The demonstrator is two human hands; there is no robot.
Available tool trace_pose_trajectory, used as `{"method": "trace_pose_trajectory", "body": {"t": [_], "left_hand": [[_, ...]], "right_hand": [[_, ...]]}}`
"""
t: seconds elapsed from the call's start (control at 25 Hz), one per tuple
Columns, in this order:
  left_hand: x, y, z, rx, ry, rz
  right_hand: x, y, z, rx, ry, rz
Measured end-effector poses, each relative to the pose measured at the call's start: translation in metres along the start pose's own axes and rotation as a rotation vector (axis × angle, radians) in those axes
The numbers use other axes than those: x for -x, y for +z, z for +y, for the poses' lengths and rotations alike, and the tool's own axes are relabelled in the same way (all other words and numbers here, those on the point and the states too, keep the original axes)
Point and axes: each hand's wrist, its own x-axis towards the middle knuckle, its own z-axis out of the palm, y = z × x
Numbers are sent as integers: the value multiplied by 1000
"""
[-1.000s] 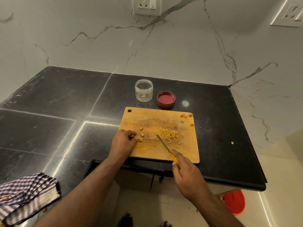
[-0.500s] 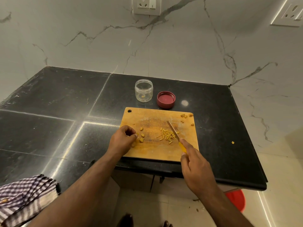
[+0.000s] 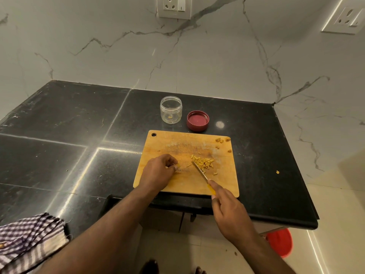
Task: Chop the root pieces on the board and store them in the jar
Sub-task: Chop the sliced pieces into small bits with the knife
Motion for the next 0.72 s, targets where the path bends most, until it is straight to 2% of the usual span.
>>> {"method": "trace_pose_trajectory", "body": {"t": [0.28, 0.48, 0.72], "left_hand": [[-10, 12, 11, -231, 41, -31], [-11, 10, 7, -325, 57, -5], [-10, 9, 10, -378, 42, -2]], "right_hand": [[-3, 1, -5, 39, -15, -84], [-7, -1, -6, 14, -2, 47], [0, 2, -21, -37, 7, 9]]}}
